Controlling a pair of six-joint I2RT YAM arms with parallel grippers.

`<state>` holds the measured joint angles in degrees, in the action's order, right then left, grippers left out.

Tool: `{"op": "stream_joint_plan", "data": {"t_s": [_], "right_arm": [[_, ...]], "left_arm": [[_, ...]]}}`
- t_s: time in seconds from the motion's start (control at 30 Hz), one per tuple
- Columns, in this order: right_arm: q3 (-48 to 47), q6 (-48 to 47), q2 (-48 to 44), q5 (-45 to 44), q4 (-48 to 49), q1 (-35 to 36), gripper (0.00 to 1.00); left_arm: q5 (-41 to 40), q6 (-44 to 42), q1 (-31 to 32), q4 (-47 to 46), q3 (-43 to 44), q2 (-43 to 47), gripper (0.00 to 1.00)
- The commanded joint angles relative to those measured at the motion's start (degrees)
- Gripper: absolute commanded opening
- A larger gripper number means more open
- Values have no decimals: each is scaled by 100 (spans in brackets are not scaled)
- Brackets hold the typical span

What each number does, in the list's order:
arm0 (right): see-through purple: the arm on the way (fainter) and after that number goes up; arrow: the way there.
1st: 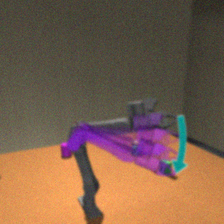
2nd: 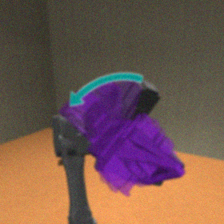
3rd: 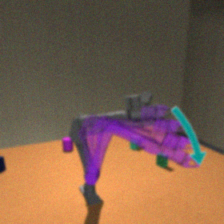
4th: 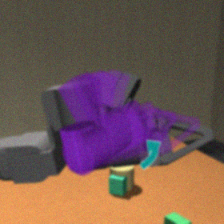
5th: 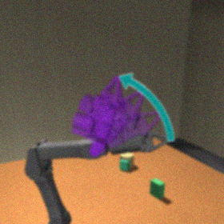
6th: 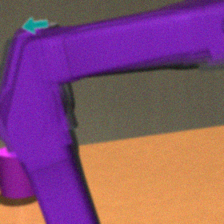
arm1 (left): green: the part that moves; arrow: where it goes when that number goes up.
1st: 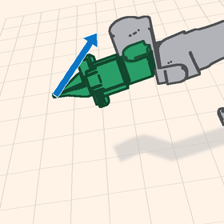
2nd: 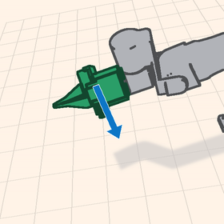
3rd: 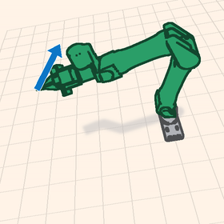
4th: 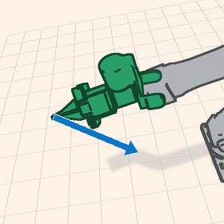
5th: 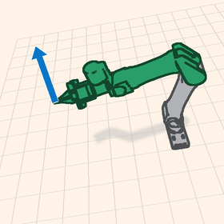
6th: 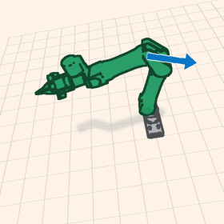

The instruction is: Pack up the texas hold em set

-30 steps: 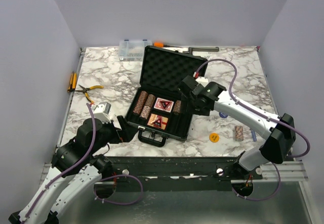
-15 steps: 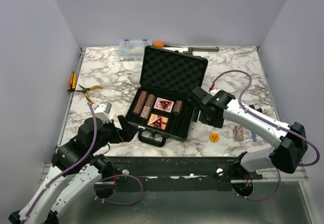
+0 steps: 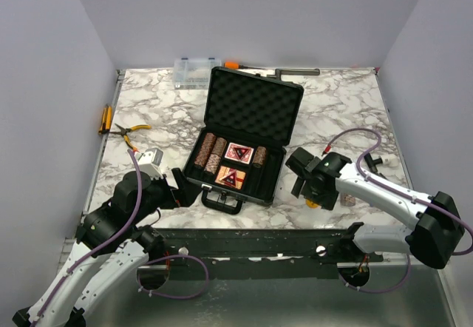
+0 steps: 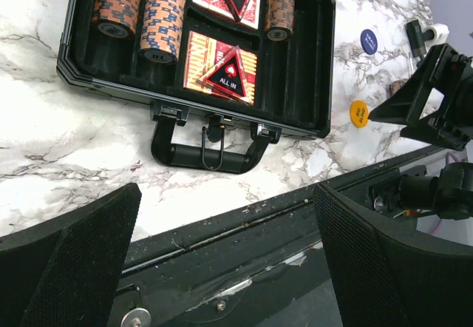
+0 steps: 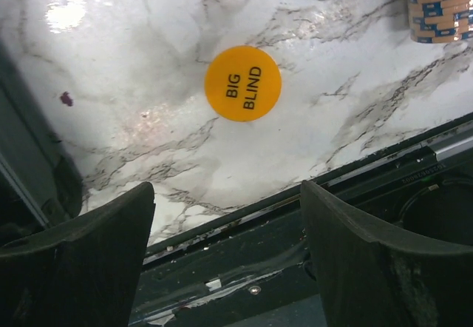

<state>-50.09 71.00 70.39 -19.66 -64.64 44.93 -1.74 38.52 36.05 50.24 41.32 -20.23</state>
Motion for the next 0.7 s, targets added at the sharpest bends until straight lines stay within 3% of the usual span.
{"op": "stream_joint_plan", "data": {"t_s": [0.0,0.37,0.67], "right_arm": [[301,309,-82,138,282,-114,82],[996,-52,169,410,1337,-899,79],[992,-519,572,378,1828,-1170,76]], "left_arm": [[-72,-44,-28,-1,-75,-8,98],[-81,-20,-30,4,-79,-20,98],[-55,-20,-29,4,-80,-47,98]]}}
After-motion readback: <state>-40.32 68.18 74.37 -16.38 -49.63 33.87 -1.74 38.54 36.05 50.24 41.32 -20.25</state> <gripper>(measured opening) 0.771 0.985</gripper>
